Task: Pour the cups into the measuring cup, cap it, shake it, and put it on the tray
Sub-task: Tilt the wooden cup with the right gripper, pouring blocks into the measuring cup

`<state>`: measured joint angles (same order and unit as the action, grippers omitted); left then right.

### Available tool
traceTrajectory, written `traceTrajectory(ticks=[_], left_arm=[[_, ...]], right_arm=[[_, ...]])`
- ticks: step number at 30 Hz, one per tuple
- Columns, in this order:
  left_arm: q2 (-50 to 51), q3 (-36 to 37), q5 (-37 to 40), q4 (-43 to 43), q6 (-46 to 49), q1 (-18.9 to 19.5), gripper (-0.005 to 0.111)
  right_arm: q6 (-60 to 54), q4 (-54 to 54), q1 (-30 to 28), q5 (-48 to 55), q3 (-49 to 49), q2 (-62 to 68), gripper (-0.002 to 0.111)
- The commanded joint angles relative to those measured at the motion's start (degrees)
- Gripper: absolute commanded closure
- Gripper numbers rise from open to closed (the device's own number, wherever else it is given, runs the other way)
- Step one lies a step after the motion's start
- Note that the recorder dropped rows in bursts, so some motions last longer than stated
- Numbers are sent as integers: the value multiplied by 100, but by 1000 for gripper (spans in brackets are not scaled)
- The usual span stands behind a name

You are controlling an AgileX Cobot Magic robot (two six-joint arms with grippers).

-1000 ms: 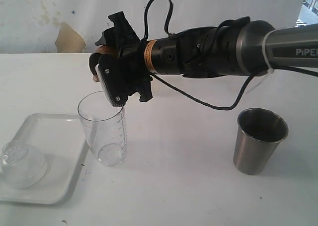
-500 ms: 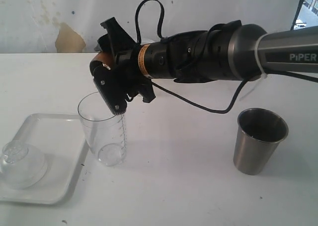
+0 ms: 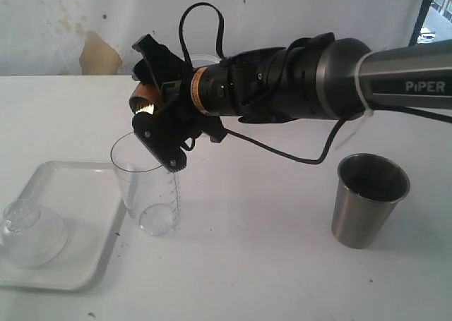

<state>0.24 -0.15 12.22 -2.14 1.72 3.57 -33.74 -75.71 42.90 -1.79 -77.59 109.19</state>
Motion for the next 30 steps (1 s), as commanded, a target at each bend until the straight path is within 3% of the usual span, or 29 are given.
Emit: traceTrajectory(ticks=[1, 30], left_arm=[[-24, 15, -27, 37, 1, -26, 107], [-24, 15, -27, 37, 1, -26, 107]], right_arm=[[-75, 20, 36, 10, -57, -67, 108], [-963, -508, 328, 721, -57, -67, 108]])
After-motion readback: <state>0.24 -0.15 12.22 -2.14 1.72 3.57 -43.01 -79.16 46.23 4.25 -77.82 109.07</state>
